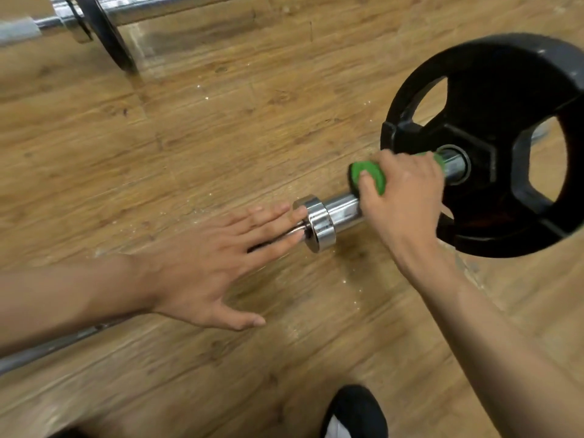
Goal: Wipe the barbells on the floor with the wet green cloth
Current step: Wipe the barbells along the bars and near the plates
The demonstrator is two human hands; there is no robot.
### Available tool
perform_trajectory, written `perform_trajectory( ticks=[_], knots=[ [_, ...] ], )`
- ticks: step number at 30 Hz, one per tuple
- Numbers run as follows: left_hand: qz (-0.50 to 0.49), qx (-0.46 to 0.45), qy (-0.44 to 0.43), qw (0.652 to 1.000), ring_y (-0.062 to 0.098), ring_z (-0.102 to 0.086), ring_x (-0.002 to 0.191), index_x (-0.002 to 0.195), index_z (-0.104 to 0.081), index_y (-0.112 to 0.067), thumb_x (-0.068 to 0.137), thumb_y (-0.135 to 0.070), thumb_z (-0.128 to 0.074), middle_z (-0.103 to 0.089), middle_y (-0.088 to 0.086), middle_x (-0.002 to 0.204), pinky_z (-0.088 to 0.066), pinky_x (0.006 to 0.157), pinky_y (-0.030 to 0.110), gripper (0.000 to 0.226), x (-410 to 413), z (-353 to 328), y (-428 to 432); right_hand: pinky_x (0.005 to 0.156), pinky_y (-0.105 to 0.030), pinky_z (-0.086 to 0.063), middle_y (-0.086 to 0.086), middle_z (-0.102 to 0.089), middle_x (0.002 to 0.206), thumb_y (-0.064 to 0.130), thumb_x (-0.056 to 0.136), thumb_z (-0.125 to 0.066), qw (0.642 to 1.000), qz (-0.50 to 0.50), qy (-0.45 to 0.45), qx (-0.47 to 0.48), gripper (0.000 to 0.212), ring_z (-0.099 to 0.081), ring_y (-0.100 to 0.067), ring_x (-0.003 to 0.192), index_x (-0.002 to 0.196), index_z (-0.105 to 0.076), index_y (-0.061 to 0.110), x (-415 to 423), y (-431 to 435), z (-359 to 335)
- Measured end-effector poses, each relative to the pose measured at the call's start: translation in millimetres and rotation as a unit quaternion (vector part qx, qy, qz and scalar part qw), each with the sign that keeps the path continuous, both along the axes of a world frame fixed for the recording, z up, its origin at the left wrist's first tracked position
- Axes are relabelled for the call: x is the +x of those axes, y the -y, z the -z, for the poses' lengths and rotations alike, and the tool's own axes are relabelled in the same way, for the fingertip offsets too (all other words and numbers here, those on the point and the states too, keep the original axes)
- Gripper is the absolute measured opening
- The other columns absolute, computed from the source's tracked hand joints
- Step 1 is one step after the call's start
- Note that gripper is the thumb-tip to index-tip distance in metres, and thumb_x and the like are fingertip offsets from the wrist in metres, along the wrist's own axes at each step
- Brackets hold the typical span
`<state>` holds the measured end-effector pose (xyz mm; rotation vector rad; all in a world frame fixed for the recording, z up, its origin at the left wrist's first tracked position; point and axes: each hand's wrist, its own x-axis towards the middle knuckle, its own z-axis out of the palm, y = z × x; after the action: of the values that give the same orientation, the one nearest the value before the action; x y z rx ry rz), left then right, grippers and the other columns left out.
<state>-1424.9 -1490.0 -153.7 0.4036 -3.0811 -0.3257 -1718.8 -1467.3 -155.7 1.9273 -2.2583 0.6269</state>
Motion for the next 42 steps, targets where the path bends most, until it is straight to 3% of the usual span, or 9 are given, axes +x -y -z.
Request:
perform_trajectory(
  ticks=[5,12,18,20,25,28,32,38,42],
  knots=[
    [-0.001,0.022,-0.015,1.000,0.032,-0.002,0.161,0.165,-0.009,-0.004,0.095,-0.075,-0.043,0.000,0.014,0.174,-0.014,0.127,0.049,0.105,-2,0,-6,0.114,-0.050,-0.034,-0.005,-0.066,0.112,0.035,0.107,-0.044,0.982,-0.189,-0.011,0.011,0.036,-0.058,-0.027,0.110,0.127,-0.063,0.012,-4,-30,8],
    [-0.005,0.040,-0.021,0.999,0.030,-0.001,0.161,0.165,-0.010,-0.004,0.093,-0.075,-0.049,0.001,0.012,0.175,-0.013,0.127,0.049,0.108,-9,3,-22,0.107,-0.048,-0.035,-0.012,-0.067,0.096,0.033,0.098,-0.049,0.998,0.035,-0.007,0.043,0.030,-0.058,-0.034,0.099,0.110,-0.069,0.014,-32,-14,-6],
    [-0.013,0.026,-0.016,0.999,0.031,-0.002,0.161,0.165,-0.014,-0.006,0.094,-0.071,-0.051,-0.002,0.010,0.175,-0.017,0.126,0.050,0.103,-8,3,-35,0.097,-0.049,-0.040,-0.002,-0.066,0.096,0.038,0.107,-0.042,0.984,-0.168,-0.011,0.056,0.037,-0.060,-0.028,0.093,0.120,-0.069,0.018,3,-44,0],
    [-0.009,0.025,-0.010,1.000,0.031,0.000,0.161,0.166,-0.014,-0.007,0.095,-0.071,-0.049,0.000,0.008,0.175,-0.014,0.127,0.048,0.102,-9,3,-40,0.094,-0.051,-0.041,-0.006,-0.066,0.097,0.036,0.107,-0.042,0.988,-0.145,-0.005,0.057,0.038,-0.060,-0.032,0.094,0.122,-0.068,0.014,-28,-46,1],
    [-0.002,-0.011,-0.010,1.000,0.030,0.000,0.161,0.164,-0.019,-0.004,0.094,-0.073,-0.046,-0.002,0.009,0.175,-0.014,0.127,0.048,0.102,-17,4,-53,0.088,-0.046,-0.040,-0.014,-0.067,0.082,0.039,0.092,-0.046,0.993,0.055,-0.027,0.096,0.038,-0.060,-0.038,0.085,0.096,-0.074,0.013,-37,-32,-15],
    [0.000,-0.027,-0.006,1.000,0.030,0.000,0.161,0.163,-0.023,-0.003,0.094,-0.071,-0.048,-0.001,0.010,0.175,-0.014,0.127,0.050,0.100,-20,5,-61,0.075,-0.045,-0.046,-0.014,-0.064,0.068,0.044,0.089,-0.042,0.985,-0.034,-0.062,0.159,0.037,-0.060,-0.038,0.071,0.073,-0.065,0.020,8,-35,-15],
    [0.000,-0.047,0.005,0.999,0.031,-0.001,0.161,0.163,-0.022,-0.002,0.093,-0.065,-0.051,0.000,0.010,0.175,-0.015,0.127,0.052,0.098,-18,4,-69,0.079,-0.047,-0.050,-0.010,-0.073,0.084,0.044,0.095,-0.040,0.963,-0.172,0.013,0.208,0.042,-0.067,-0.032,0.081,0.105,-0.074,0.021,-14,-49,-25],
    [0.005,-0.069,-0.013,0.998,0.034,-0.003,0.161,0.161,-0.029,0.001,0.089,-0.062,-0.058,-0.001,0.012,0.175,-0.013,0.128,0.053,0.099,-22,8,-88,0.111,-0.054,-0.037,-0.015,-0.066,0.098,0.043,0.101,-0.044,0.989,0.013,-0.063,0.133,0.043,-0.059,-0.038,0.101,0.124,-0.069,0.017,-58,-75,-15],
    [0.019,-0.097,-0.005,0.995,0.034,-0.002,0.161,0.157,-0.034,0.007,0.085,-0.058,-0.062,0.001,0.016,0.174,-0.006,0.129,0.051,0.101,-29,11,-96,0.101,-0.046,-0.043,-0.003,-0.070,0.100,0.048,0.105,-0.041,0.962,-0.186,-0.029,0.196,0.044,-0.061,-0.027,0.098,0.132,-0.066,0.023,-15,-87,-22]
  ],
)
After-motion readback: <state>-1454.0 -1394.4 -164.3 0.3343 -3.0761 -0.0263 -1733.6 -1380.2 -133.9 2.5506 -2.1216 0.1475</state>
